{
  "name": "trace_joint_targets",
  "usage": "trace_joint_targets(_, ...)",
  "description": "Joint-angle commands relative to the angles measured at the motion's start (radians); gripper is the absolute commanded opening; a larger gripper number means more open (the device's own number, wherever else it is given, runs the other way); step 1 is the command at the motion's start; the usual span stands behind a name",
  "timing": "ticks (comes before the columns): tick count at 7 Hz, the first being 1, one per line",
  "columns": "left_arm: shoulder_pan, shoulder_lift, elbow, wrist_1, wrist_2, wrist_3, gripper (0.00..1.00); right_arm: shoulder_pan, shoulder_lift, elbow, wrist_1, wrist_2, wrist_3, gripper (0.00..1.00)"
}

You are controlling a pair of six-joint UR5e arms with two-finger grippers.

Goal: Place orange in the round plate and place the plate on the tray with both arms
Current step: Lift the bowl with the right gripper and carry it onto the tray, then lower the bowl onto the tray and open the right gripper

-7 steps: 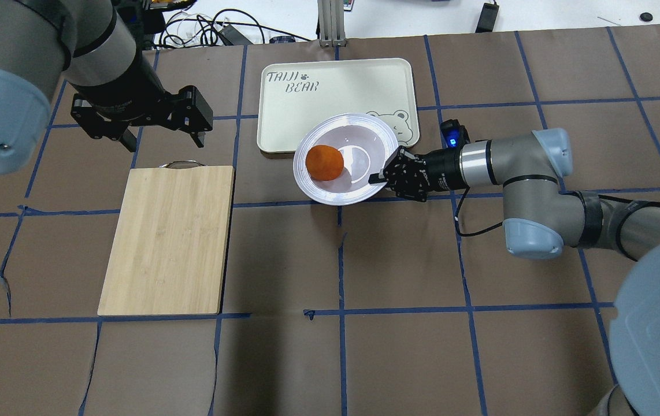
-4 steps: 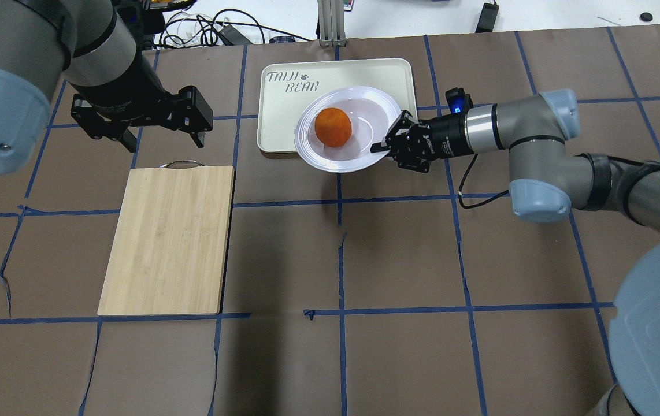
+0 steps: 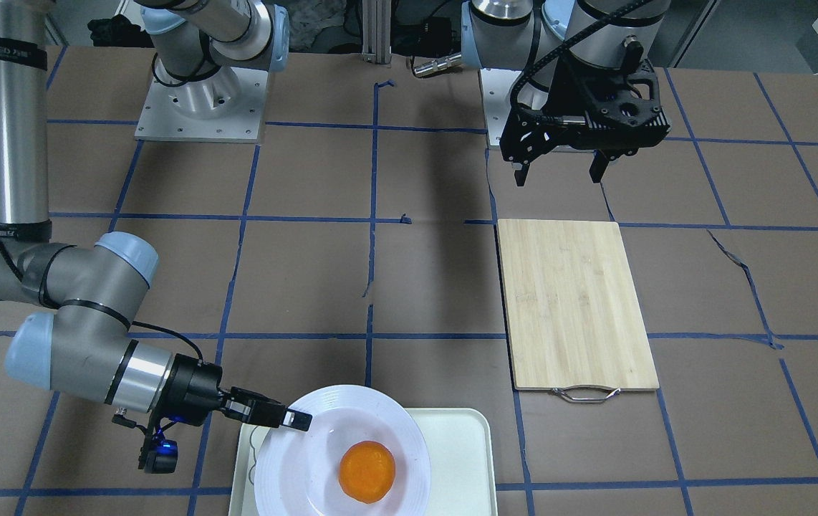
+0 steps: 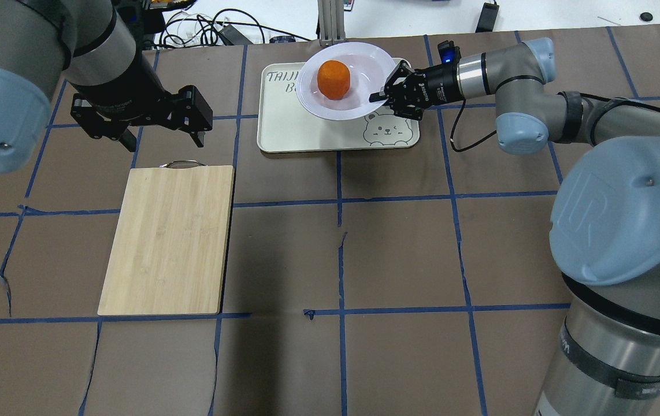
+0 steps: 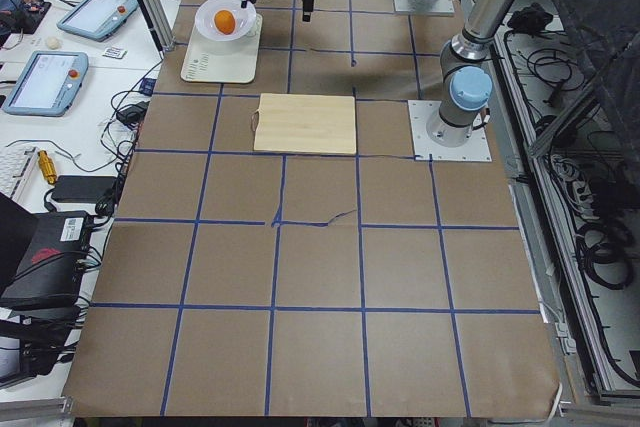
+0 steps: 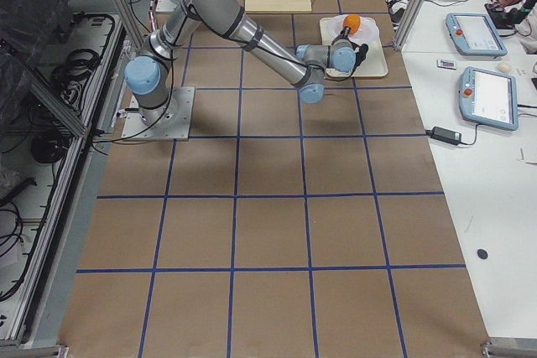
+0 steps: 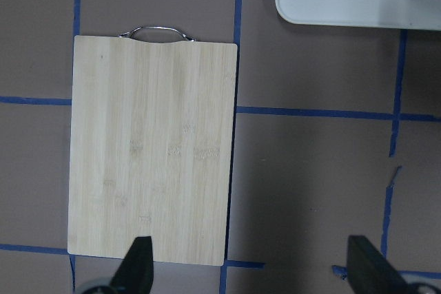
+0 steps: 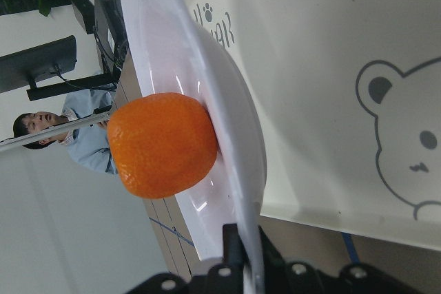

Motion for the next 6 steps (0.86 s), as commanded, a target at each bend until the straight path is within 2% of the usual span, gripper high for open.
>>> trace_joint_targets(1, -0.001, 0.0, 0.0, 0.001, -0.002, 0.0, 1.0, 0.007, 0.042, -0.012, -0.001, 0.015, -0.01, 0.08)
trace_joint_targets(4, -0.001, 0.0, 0.0, 0.001, -0.002, 0.0, 1.0, 0.005, 0.067, -0.019, -0.004, 0.002, -0.059, 0.14)
trace_joint_targets(6, -0.003, 0.0, 0.0, 0.001, -0.002, 0.0, 1.0, 0.005, 0.071, -0.015, -0.001, -0.03, -0.059, 0.49)
